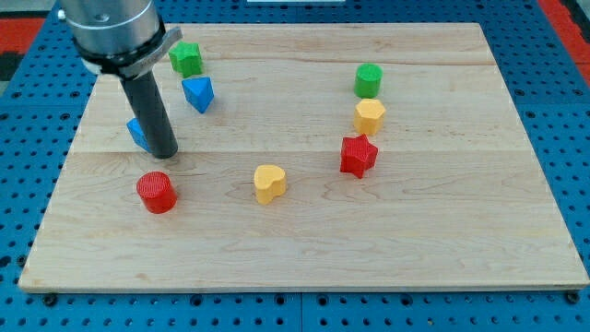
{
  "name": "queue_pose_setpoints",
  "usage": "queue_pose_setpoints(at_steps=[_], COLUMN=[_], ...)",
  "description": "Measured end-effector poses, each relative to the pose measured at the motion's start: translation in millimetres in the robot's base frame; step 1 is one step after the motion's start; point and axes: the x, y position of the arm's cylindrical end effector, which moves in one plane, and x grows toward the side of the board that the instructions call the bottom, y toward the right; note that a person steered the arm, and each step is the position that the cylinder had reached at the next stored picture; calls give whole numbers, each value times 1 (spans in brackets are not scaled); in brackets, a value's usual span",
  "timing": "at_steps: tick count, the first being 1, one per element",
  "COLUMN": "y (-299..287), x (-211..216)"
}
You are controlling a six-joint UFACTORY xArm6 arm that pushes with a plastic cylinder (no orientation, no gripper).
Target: Move the red circle bottom left to the blue cube
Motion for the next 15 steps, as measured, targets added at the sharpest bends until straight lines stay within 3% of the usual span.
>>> queue_pose_setpoints(at_steps=[4,5,8,9,10,11,13,15], y=[-59,13,56,16,-87,-130,-124,-4], x=[103,110,76,84,119,58,-53,-37])
